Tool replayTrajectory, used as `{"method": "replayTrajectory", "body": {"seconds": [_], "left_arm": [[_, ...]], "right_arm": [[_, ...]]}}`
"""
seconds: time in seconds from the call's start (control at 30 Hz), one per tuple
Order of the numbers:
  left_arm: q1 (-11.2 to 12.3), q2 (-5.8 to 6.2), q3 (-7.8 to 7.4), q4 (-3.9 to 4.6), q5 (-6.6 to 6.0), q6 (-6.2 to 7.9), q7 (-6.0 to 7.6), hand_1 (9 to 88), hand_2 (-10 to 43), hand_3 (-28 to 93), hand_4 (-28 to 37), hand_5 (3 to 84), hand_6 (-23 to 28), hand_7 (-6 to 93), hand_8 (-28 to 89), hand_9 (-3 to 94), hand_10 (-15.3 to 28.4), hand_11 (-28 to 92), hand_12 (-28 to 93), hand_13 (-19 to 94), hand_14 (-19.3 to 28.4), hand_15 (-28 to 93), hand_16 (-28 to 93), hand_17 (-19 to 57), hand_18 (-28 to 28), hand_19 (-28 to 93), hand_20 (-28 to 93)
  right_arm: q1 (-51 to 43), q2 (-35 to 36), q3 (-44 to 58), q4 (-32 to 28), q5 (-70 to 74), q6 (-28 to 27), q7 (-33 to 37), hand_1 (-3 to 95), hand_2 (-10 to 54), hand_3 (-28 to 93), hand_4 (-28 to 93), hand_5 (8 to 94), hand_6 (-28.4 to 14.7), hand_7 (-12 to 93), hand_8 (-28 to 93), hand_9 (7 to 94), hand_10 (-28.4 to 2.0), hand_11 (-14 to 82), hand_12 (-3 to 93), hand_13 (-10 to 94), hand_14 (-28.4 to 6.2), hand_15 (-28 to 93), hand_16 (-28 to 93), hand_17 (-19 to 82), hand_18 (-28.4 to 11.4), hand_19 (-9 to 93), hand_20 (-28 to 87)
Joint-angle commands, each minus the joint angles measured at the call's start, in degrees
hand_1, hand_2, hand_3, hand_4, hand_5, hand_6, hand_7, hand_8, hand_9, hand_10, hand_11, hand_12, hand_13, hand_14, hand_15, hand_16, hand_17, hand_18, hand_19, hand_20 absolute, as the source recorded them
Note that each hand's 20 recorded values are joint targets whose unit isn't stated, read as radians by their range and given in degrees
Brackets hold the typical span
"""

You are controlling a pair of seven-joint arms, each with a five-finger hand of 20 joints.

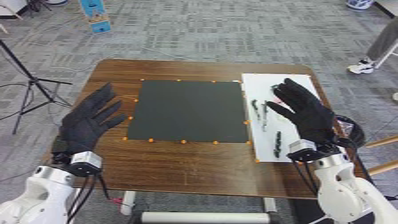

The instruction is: Arrange flowers

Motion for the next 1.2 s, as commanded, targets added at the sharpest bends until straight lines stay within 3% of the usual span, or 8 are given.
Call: {"method": "replayTrajectory", "body": {"seconds": [0.03,0.17,0.3,0.4,0.6,0.73,0.87,1.2], "left_arm": [[2.9,-0.54,-1.06,-1.34,0.44,0.4,0.01,25.5,-9.5,66,-28.1,22.6,2.6,19.3,-9,16.9,10.0,14,19,16,13.9,9,7,-11.1,28.4,42,1],[2.97,-0.71,0.21,-1.46,0.7,3.34,1.03,25.3,-9.5,67,-28.2,22.7,2.7,19.1,-9,16.9,10.0,15,19,16,13.9,10,7,-10.7,28.4,43,2],[3.29,-1.71,0.42,-1.73,0.91,3.39,1.67,25.7,-9.5,67,-28.3,22.5,2.5,19.4,-9,16.5,9.8,15,19,16,13.6,11,7,-10.6,28.4,44,3],[3.74,-2.04,1.12,-1.63,0.18,4.22,3.36,25.7,-9.5,67,-28.3,22.3,2.3,19.8,-10,16.5,9.8,15,19,16,13.5,12,7,-10.6,28.4,44,4],[4.57,-2.1,0.87,-1.89,-0.75,4.11,3.61,25.3,-9.5,67,-28.3,22.1,2.1,19.9,-10,16.8,9.8,15,19,17,14.4,12,6,-10.3,28.4,44,4],[3.28,-1.61,1.37,-1.62,-0.35,3.27,3.36,25.1,-9.5,67,-28.3,22.2,2.0,20.0,-10,16.9,9.8,16,19,17,14.3,13,6,-10.4,28.4,44,4],[4.46,-1.84,1.29,-2.09,-0.58,4.33,3.51,25.1,-9.5,67,-28.3,22.1,1.9,20.0,-10,17.0,9.8,16,18,17,14.2,13,5,-10.4,28.4,44,4],[2.85,-1.16,2.44,-1.17,-1.13,4.37,3.47,24.9,-9.5,67,-28.3,22.3,1.8,20.1,-10,17.4,9.9,16,18,18,14.1,14,5,-10.3,28.4,44,4]], "right_arm": [[-0.8,0.76,-0.12,-0.74,0.08,0.11,0.0,19.0,-9.5,83,-28,43.9,-0.2,18,-12,40.8,-7.0,7.3,15.4,28,-6.5,9,16,5,-18.7,32,13],[-1.84,-0.12,0.25,-1.62,-0.16,3.1,1.7,19.1,-9.5,83,-28,43.3,-0.5,18,-12,40.6,-7.4,7.3,15.7,28,-6.6,9,16,5,-18.7,33,14],[-2.79,2.66,0.86,-4.97,-5.44,12.84,9.25,20.1,-9.5,82,-27,38.5,-2.5,20,-12,41.0,-11.3,14.1,20.0,35,-11.3,27,20,6,-21.9,45,18],[-2.26,6.89,0.25,-5.28,-16.2,20.47,7.14,21.3,-9.4,81,-26,46.8,-1.5,21,-13,54.0,-10.7,21.1,20.4,47,-11.0,39,17,9,-23.9,53,23],[1.34,15.55,-1.39,-8.5,-48.58,24.65,26.48,28.6,-8.8,80,-28,63.8,1.4,31,-15,72.0,-11.1,36.6,27.1,65,-9.7,58,21,22,-20.3,69,33],[1.64,20.76,-4.72,-10.6,-73.99,23.7,38.71,27.1,-9.5,78,-28,68.5,1.1,44,-15,73.8,-11.0,49.5,34.1,66,-10.6,70,27,25,-19.5,74,36],[1.18,21.41,-5.16,-12.45,-72.35,14.37,41.88,26.6,-9.5,76,-28,73.0,1.5,52,-16,77.4,-11.0,56.4,37.9,68,-11.1,77,32,27,-19.7,76,37],[4.41,21.33,-15.32,-9.68,-82.79,13.42,49.39,23.2,-9.5,77,-28,80.1,1.9,61,-15,84.0,-11.1,63.7,41.6,74,-12.7,83,37,31,-20.4,80,35]]}}
